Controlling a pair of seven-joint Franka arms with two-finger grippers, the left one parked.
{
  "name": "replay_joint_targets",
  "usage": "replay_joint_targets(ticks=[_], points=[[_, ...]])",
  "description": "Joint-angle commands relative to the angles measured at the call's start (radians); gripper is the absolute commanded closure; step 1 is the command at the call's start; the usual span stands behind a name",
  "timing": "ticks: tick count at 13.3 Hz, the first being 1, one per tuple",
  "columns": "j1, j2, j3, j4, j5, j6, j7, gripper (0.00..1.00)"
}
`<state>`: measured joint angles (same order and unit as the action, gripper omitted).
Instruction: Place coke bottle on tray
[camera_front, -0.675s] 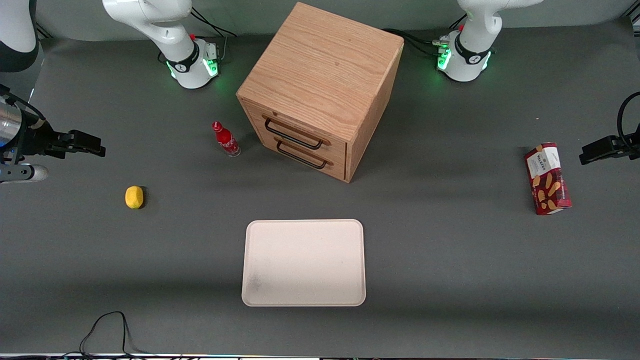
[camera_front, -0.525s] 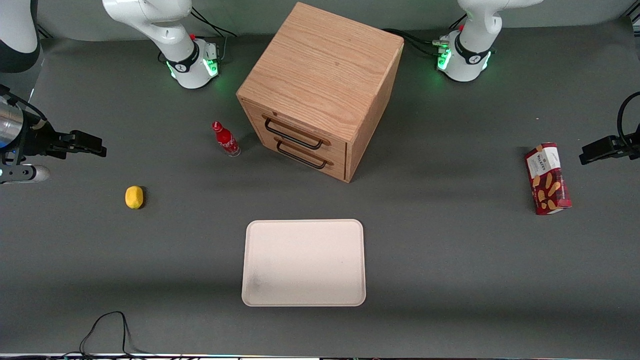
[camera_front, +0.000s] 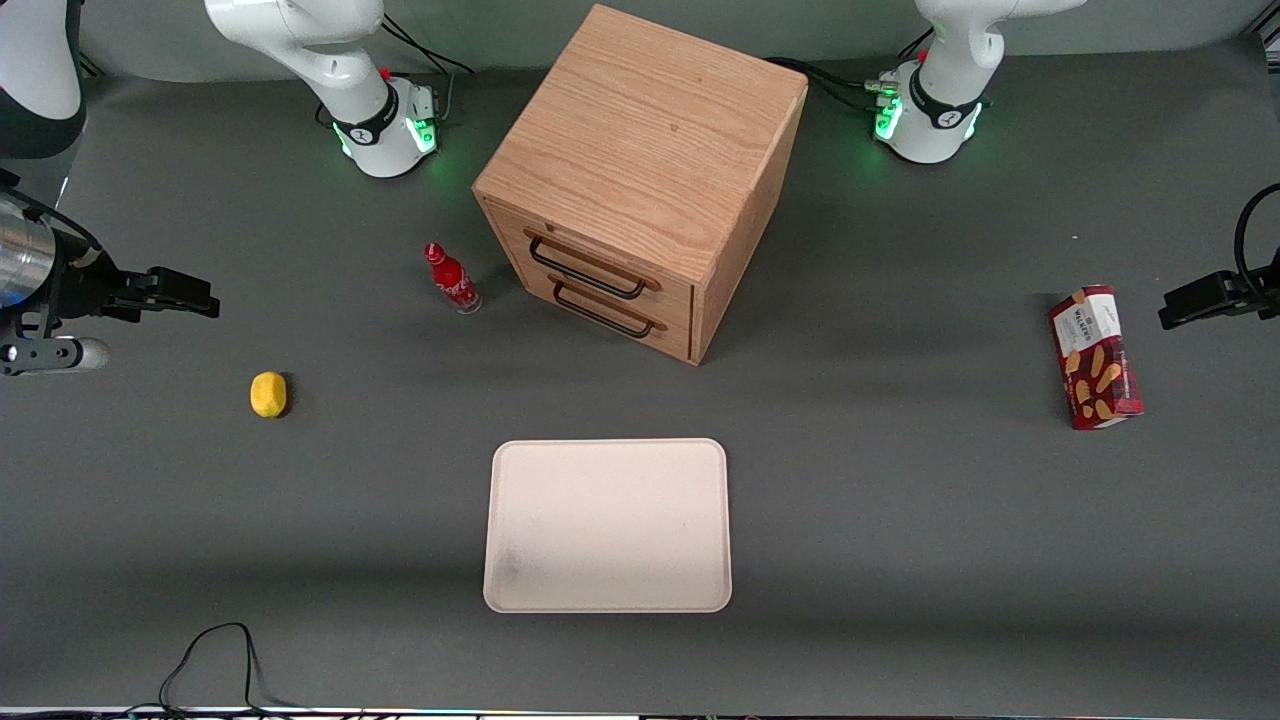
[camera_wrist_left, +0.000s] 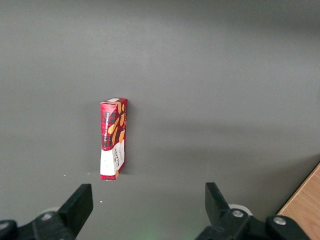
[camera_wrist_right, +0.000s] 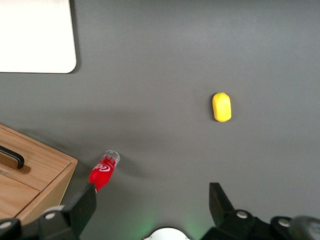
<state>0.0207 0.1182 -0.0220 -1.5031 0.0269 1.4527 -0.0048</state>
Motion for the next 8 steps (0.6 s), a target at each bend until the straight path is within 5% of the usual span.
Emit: replay_joint_targets(ticks=[1,8], points=[[0.001,0.012,-0.006,0.03,0.016,-0.023,-0.024,0.0],[0.008,-0.011,-0.006,0.02,0.019,-0.086,-0.017,0.0]])
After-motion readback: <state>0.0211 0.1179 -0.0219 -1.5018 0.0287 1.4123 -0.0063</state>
